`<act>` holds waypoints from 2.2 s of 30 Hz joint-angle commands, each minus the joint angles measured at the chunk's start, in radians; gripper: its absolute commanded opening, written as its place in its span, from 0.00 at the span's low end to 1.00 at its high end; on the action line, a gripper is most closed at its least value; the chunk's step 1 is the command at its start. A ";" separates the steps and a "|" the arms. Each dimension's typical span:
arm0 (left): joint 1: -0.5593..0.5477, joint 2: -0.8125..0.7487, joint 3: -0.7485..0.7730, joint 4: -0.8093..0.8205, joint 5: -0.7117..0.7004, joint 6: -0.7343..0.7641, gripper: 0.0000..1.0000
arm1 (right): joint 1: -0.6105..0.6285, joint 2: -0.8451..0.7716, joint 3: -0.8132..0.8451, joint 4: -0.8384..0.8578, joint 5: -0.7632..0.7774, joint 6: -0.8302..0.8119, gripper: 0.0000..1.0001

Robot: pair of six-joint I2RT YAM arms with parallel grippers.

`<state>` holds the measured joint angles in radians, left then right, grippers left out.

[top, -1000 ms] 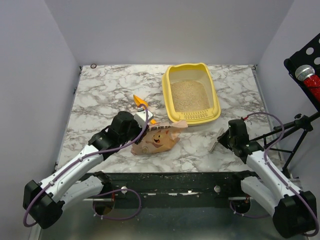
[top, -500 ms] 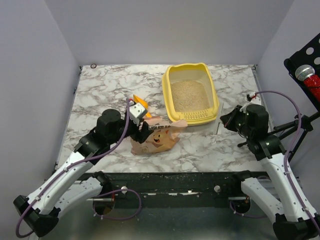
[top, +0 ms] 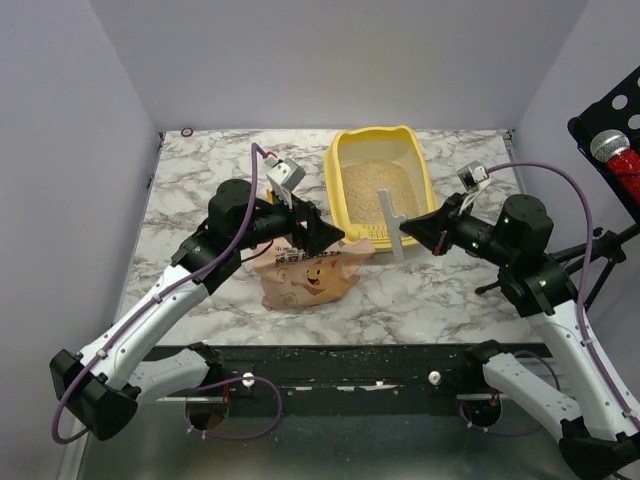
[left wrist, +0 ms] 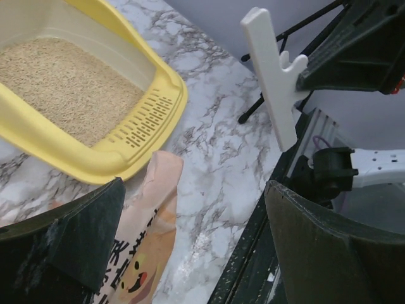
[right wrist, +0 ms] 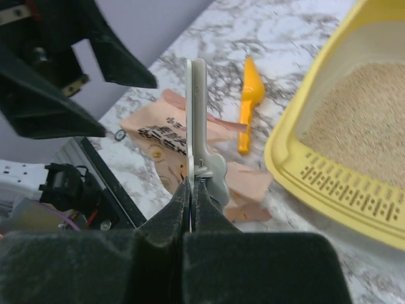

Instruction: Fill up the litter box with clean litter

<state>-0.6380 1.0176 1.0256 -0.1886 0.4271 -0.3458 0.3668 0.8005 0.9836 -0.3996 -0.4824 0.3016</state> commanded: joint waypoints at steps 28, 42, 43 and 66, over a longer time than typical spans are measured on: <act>0.084 0.079 -0.062 0.598 0.226 -0.395 0.74 | 0.201 0.184 0.129 0.304 -0.148 0.094 0.00; 0.103 0.050 -0.127 0.776 0.243 -0.438 0.51 | 0.212 0.210 0.136 0.327 -0.191 0.120 0.00; 0.104 0.047 -0.130 0.797 0.249 -0.444 0.50 | 0.212 0.212 0.135 0.332 -0.194 0.125 0.00; 0.112 -0.007 -0.173 0.858 0.286 -0.429 0.00 | 0.239 0.258 0.171 0.255 -0.202 0.067 0.18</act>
<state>-0.5247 1.0451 0.8574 0.6701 0.6727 -0.8234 0.5953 1.0462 1.1240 -0.0937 -0.6762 0.3969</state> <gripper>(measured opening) 0.025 0.106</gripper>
